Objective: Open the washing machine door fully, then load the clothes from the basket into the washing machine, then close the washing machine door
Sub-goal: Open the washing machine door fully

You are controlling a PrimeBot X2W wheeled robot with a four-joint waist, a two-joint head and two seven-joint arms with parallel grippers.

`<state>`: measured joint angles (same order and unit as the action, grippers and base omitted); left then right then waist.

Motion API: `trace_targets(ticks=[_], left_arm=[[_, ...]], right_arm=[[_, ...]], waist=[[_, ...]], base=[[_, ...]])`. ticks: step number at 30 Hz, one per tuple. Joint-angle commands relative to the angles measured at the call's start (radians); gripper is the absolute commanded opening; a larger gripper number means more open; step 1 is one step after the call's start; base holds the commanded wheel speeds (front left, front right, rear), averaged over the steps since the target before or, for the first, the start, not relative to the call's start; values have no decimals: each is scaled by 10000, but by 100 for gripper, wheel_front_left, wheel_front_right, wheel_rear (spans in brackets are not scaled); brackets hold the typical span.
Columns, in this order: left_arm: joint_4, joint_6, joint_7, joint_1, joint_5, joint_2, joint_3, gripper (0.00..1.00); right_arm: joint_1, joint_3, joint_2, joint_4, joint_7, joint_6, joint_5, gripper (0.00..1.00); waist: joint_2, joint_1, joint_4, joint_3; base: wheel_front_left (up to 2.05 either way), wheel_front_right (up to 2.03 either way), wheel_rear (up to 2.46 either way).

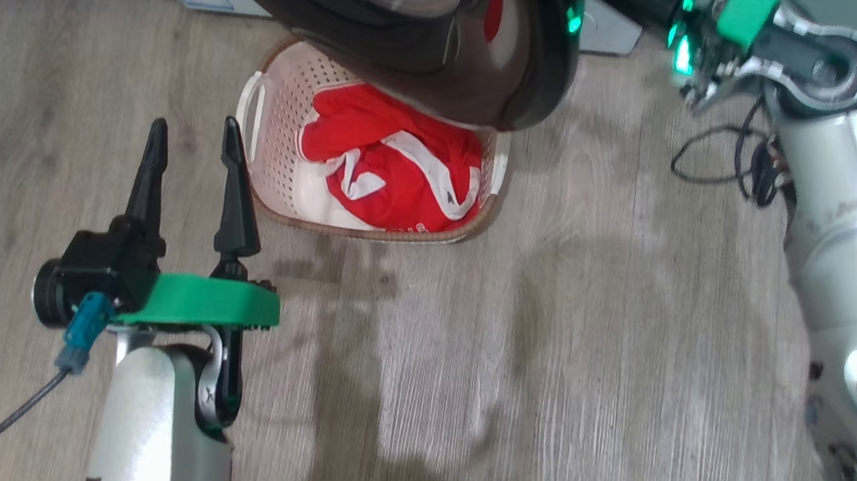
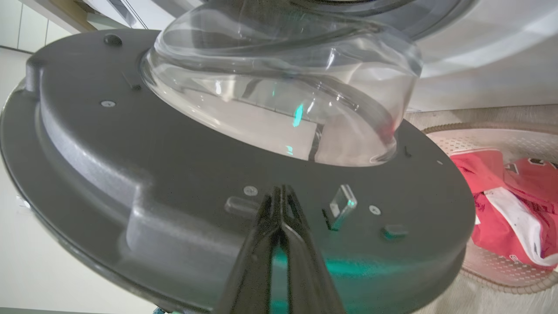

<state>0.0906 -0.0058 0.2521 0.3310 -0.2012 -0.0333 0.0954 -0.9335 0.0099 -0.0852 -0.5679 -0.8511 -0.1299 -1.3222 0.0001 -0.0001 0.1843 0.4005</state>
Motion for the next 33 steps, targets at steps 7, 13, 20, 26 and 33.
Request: trace_targets(ticks=[7,13,20,26,33], left_arm=[[-141,95,97,-226,3,-170,-331,100],[4,225,97,-481,-145,-170,-198,100],[154,408,97,-817,-357,-170,-92,100],[240,541,97,-972,-549,-170,29,100],[338,692,97,-1182,-778,-170,170,100]], right_arm=[[991,557,325,1187,-362,-8,-367,0],[1814,987,345,1798,-431,-8,-752,0],[2564,1669,348,2230,-180,-8,-1253,0],[2884,2022,349,2285,34,-8,-1481,0],[3139,2514,349,2213,341,-8,-1826,0]], waist=[[-1,1,203,-509],[-1,1,646,-897],[-1,1,1434,-1192],[-1,1,2120,-1324],[-1,1,2943,-1548]], base=[[0,0,0],[0,0,0],[0,0,0],[0,0,0],[0,0,0]])
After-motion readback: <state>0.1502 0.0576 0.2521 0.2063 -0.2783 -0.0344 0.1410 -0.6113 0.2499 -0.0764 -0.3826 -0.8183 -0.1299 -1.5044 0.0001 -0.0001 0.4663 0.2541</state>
